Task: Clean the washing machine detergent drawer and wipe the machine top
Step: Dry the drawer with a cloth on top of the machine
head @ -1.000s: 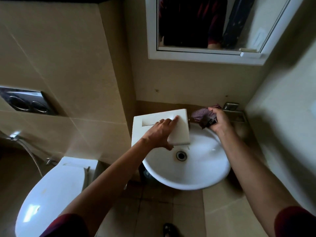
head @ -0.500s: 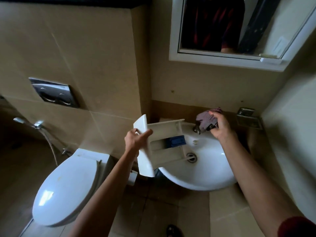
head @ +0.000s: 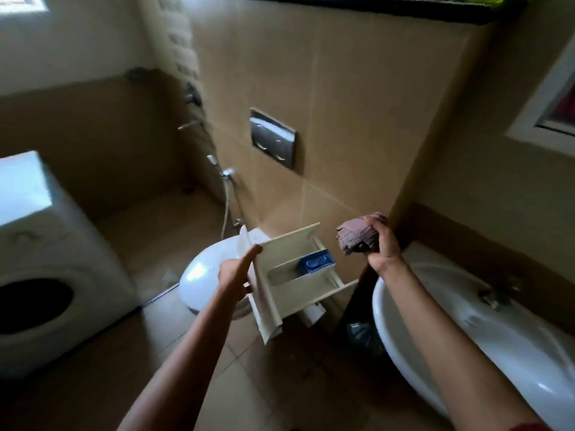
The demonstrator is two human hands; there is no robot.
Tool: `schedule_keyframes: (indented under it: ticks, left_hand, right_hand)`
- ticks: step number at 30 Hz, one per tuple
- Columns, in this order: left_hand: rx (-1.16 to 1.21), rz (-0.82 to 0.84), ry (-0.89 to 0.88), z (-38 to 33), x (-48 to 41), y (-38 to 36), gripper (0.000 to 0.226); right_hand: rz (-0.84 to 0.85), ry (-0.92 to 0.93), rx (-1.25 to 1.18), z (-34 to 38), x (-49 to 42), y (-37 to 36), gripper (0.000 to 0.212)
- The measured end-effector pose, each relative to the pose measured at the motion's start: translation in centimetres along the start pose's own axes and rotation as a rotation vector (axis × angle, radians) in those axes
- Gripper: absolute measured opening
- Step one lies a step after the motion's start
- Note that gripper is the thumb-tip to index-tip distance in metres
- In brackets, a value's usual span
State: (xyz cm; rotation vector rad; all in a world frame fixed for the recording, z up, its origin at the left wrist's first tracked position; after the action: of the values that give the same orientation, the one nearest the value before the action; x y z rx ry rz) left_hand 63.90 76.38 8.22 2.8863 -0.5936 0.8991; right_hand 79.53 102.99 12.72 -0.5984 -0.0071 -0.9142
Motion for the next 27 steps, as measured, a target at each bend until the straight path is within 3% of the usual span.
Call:
schedule_keyframes:
  ticks: [4, 9, 15, 18, 23, 27]
  left_hand:
    - [0.148, -0.229, -0.004, -0.2, 0.5, 7.5, 0.051]
    - [0.315, -0.478, 0.024, 0.1, 1.9, 17.1, 0.082]
    - [0.434, -0.723, 0.059, 0.6, 3.3, 28.5, 0.092]
    - [0.454, -0.804, 0.072, 0.3, 3.9, 33.9, 0.092]
    - [0.508, -0.888, 0.051, -1.1, 3.4, 43.3, 0.088]
    - [0.475, -0.974, 0.045, -3.2, 3.5, 50.2, 0.088]
  right_hand:
    - [0.199, -0.096, 0.017, -4.3, -1.6, -8.2, 0.026]
    - [0.421, -0.199, 0.100, -9.3, -1.9, -17.9, 0.019]
    - [0.725, -0.316, 0.168, -16.6, 0.4, -30.0, 0.024]
    - [0.760, -0.364, 0.234, -20.8, 1.0, -35.4, 0.008]
    - [0.794, -0.397, 0.250, -28.1, 2.5, -44.7, 0.013]
    - [0.845, -0.483, 0.255, -33.1, 4.8, -52.1, 0.038]
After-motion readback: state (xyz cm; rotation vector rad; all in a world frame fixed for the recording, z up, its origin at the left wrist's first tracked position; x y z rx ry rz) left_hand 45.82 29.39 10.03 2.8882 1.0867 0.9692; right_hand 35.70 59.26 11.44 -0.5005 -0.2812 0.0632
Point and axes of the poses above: each hand's wrist, its own x-axis away from the middle knuckle, its own y-axis out of the back of the hand, z = x × y, the point moved 4 cm from there along -x, towards the middle knuckle, and after that the axes turned 1 degree about -y, right-handed, at the moved point
